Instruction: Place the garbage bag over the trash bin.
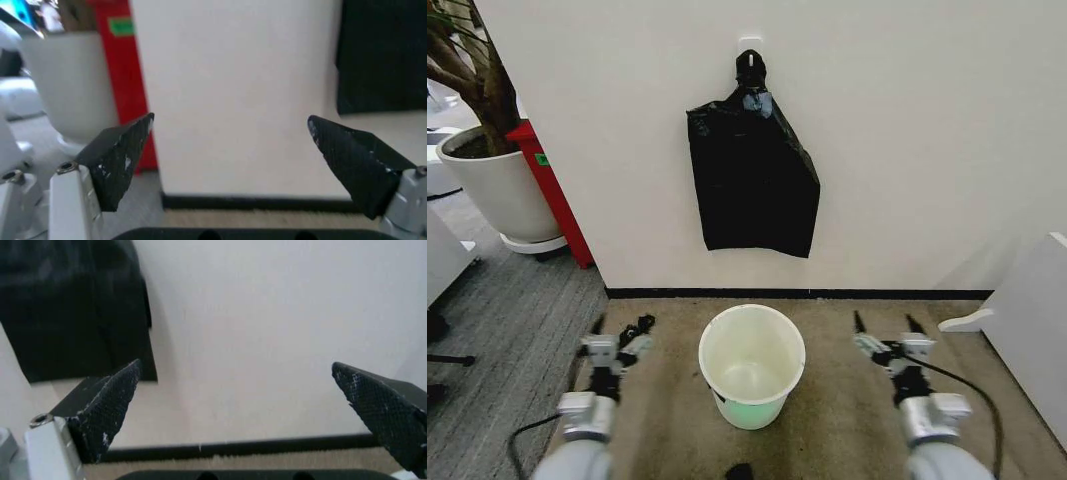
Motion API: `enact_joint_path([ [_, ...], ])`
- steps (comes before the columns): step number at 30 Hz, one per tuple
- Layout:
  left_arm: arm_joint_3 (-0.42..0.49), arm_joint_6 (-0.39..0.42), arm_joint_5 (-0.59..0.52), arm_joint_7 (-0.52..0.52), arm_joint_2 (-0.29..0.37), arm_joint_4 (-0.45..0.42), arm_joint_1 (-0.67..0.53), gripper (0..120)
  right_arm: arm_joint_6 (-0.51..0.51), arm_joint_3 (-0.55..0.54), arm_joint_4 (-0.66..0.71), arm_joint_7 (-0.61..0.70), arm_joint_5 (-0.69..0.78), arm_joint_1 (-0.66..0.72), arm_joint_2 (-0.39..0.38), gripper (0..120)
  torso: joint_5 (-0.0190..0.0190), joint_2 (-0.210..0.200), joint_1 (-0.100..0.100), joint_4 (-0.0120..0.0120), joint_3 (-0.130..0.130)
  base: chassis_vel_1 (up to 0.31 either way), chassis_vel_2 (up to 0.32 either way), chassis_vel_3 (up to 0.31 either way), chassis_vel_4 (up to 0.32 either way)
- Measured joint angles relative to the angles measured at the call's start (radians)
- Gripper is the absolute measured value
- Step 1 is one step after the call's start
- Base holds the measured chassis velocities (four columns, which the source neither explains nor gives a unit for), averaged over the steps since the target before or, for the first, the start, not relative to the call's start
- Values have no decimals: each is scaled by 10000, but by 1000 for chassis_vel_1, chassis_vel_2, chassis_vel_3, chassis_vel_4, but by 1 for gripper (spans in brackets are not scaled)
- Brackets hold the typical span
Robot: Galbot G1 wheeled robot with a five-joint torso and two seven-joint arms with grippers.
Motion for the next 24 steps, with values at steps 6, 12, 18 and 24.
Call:
enact_joint_path([
  [6, -1099, -711, -1611, -314, 1211, -650, 621, 90, -52, 862, 1474, -208, 1551, -879, -231, 100, -7, 0, 0, -4, -1, 0, 0, 0, 0],
  [12, -1052, -1185, -2482, -561, 2050, -1327, 1029, 90, -499, 478, 1551, 90, 2015, -438, -581, 100, -11, -1, 0, 0, 2, 0, 0, 0, 0],
  [18, -798, -1236, -2420, -368, 1885, -1476, 1109, 90, -868, -33, 1274, 315, 2271, 373, -1080, 100, -4, 0, 0, 0, 1, 0, 0, 0, 0],
  [24, -774, -1313, -2196, -315, 1582, -1609, 1297, 90, -1286, -935, 667, 756, 2957, 2079, -1945, 100, 2, 0, 2, 0, 2, 0, 0, 0, 0],
])
